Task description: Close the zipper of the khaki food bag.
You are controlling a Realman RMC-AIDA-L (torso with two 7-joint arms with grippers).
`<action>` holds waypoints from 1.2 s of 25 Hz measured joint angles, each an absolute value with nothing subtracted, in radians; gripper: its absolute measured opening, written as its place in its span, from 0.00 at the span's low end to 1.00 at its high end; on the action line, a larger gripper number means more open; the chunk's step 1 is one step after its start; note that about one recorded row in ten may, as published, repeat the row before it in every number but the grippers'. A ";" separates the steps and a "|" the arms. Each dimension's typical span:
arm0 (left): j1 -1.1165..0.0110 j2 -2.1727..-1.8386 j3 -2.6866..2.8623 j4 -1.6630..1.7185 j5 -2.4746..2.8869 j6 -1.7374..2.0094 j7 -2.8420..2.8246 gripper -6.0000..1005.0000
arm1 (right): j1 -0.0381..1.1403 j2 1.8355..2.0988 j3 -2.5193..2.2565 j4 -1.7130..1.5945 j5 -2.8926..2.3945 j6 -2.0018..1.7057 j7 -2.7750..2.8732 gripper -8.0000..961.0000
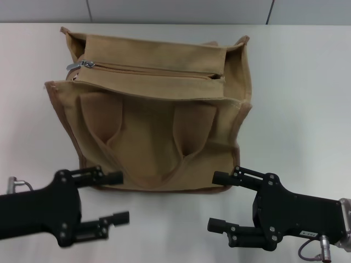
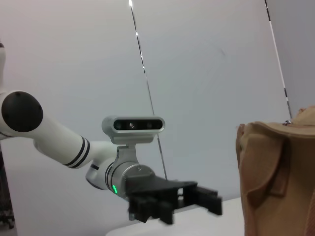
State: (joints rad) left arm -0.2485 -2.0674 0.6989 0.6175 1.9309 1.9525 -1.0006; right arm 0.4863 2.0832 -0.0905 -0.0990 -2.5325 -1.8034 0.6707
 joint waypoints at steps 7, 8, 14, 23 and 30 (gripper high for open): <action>-0.224 -2.066 0.331 0.550 1.923 1.966 -0.988 0.65 | 0.486 2.083 -0.091 -0.086 -2.533 -1.825 0.670 0.83; -0.219 -2.066 0.241 0.525 1.913 1.968 -0.970 0.65 | 0.486 2.084 -0.091 -0.084 -2.533 -1.823 0.670 0.83; -0.225 -2.066 0.136 0.486 1.891 1.957 -0.954 0.64 | 0.487 2.086 -0.090 -0.073 -2.533 -1.820 0.667 0.83; -0.322 -2.070 0.196 0.482 1.937 1.748 -0.951 0.62 | 0.479 2.086 -0.092 -0.047 -2.534 -1.819 0.607 0.83; -0.372 -2.073 0.238 0.479 1.920 1.715 -0.947 0.60 | 0.480 2.086 -0.092 -0.039 -2.534 -1.819 0.605 0.83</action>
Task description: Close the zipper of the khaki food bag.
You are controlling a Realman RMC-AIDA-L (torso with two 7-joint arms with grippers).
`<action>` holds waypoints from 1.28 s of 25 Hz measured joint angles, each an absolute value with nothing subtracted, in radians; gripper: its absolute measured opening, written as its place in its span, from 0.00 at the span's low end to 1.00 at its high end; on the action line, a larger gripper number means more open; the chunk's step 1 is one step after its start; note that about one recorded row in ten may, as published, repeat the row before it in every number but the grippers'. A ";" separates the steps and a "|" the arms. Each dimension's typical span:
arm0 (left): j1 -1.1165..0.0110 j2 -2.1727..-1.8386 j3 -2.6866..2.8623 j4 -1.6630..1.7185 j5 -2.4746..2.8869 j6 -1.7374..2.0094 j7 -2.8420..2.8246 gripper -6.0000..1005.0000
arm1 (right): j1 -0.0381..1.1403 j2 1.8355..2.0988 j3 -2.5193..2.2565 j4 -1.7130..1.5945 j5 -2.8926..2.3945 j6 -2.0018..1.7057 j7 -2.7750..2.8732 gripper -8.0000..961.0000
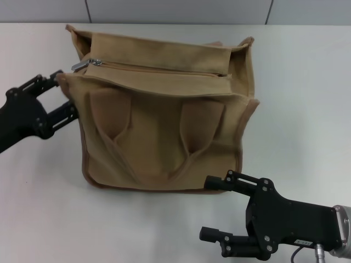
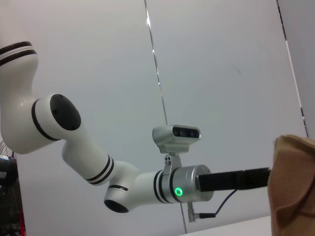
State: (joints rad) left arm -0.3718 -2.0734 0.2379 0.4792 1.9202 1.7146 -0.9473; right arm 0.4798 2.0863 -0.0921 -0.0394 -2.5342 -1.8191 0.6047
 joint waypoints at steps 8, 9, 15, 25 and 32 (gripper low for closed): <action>-0.397 -2.074 0.230 0.396 1.791 1.675 -0.909 0.58 | 0.482 2.086 -0.092 -0.035 -2.534 -1.819 0.604 0.83; -0.397 -2.074 0.230 0.396 1.791 1.675 -0.909 0.58 | 0.482 2.086 -0.092 -0.035 -2.534 -1.819 0.604 0.83; -0.403 -2.074 0.229 0.369 1.773 1.666 -0.900 0.57 | 0.487 2.086 -0.092 -0.034 -2.534 -1.819 0.604 0.83; -0.393 -2.073 0.234 0.351 1.772 1.667 -0.938 0.55 | 0.488 2.086 -0.089 -0.031 -2.530 -1.819 0.604 0.83; -0.391 -2.072 0.244 0.352 1.773 1.704 -0.965 0.53 | 0.487 2.086 -0.082 0.004 -2.527 -1.836 0.570 0.83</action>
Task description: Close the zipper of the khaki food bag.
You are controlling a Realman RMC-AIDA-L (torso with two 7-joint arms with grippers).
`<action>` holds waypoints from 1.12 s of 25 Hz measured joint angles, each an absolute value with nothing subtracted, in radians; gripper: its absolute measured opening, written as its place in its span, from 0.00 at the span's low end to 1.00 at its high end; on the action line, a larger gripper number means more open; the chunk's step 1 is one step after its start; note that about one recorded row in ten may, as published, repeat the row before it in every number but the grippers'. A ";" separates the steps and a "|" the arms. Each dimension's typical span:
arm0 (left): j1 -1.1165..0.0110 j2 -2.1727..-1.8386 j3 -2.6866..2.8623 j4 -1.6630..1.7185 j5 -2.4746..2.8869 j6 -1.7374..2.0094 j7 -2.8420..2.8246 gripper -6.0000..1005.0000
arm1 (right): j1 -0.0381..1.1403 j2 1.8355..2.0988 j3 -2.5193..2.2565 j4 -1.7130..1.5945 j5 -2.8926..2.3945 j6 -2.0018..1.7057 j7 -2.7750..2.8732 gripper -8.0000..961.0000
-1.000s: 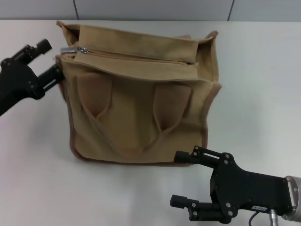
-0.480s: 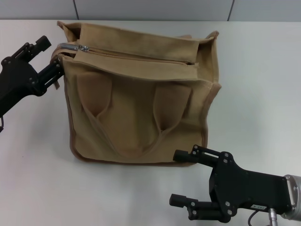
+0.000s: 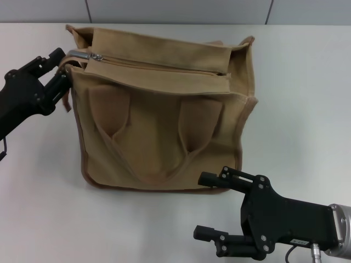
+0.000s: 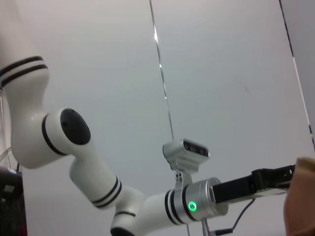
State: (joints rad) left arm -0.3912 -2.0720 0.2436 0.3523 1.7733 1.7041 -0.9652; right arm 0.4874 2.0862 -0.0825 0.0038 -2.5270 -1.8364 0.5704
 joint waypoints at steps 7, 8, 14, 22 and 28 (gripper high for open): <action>-0.390 -2.073 0.230 0.344 1.766 1.755 -0.982 0.25 | 0.491 2.086 -0.080 0.034 -2.525 -1.854 0.530 0.83; -0.390 -2.073 0.230 0.338 1.763 1.753 -0.978 0.18 | 0.491 2.086 -0.080 0.047 -2.525 -1.856 0.513 0.83; -0.391 -2.073 0.229 0.327 1.757 1.747 -0.978 0.06 | 0.489 2.086 -0.039 0.065 -2.524 -1.884 0.483 0.83; -0.407 -2.073 0.227 0.283 1.704 1.778 -0.982 0.03 | 0.456 2.087 0.262 0.107 -2.523 -1.917 0.489 0.83; -0.480 -2.073 0.272 0.245 1.699 1.795 -0.998 0.03 | 0.470 2.088 0.333 0.131 -2.523 -1.870 0.502 0.83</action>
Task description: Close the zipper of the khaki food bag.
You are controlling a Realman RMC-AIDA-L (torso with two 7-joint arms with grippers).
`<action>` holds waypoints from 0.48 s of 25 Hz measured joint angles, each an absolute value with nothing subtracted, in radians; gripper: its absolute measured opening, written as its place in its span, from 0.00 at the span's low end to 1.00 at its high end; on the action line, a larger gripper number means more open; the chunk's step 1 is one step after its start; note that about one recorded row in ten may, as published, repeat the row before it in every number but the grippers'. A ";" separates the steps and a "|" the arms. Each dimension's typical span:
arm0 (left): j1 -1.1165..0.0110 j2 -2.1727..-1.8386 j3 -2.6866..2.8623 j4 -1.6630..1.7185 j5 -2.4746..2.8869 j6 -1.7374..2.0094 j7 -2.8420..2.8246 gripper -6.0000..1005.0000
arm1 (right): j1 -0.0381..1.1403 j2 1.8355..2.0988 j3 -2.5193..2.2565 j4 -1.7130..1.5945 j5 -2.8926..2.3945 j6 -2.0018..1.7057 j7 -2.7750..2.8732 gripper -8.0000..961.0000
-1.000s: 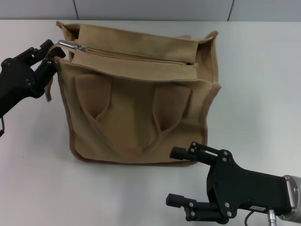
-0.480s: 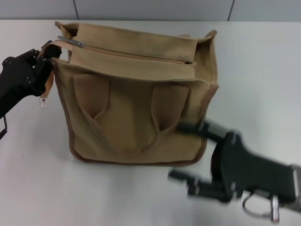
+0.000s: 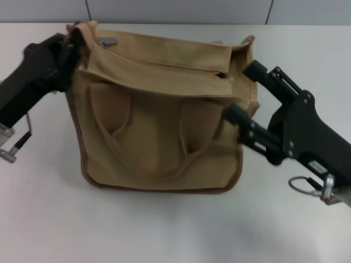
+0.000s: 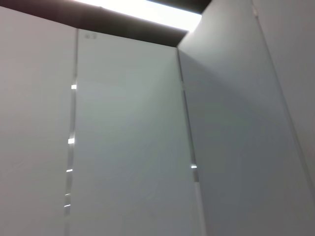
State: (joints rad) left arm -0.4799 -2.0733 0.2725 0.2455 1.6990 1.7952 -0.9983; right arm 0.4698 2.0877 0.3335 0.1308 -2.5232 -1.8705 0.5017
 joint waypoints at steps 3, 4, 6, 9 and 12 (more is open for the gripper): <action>-0.495 -2.074 0.299 0.245 1.700 1.791 -1.004 0.03 | 0.467 2.088 0.374 0.146 -2.523 -1.845 0.517 0.83; -0.501 -2.074 0.308 0.245 1.701 1.785 -1.008 0.03 | 0.464 2.088 0.392 0.152 -2.523 -1.835 0.518 0.83; -0.509 -2.074 0.318 0.240 1.702 1.774 -1.012 0.03 | 0.460 2.089 0.429 0.171 -2.523 -1.815 0.496 0.83; -0.511 -2.074 0.319 0.236 1.699 1.770 -1.013 0.03 | 0.460 2.090 0.458 0.203 -2.523 -1.785 0.371 0.83; -0.507 -2.074 0.319 0.235 1.697 1.771 -1.013 0.03 | 0.460 2.090 0.485 0.262 -2.523 -1.736 0.113 0.83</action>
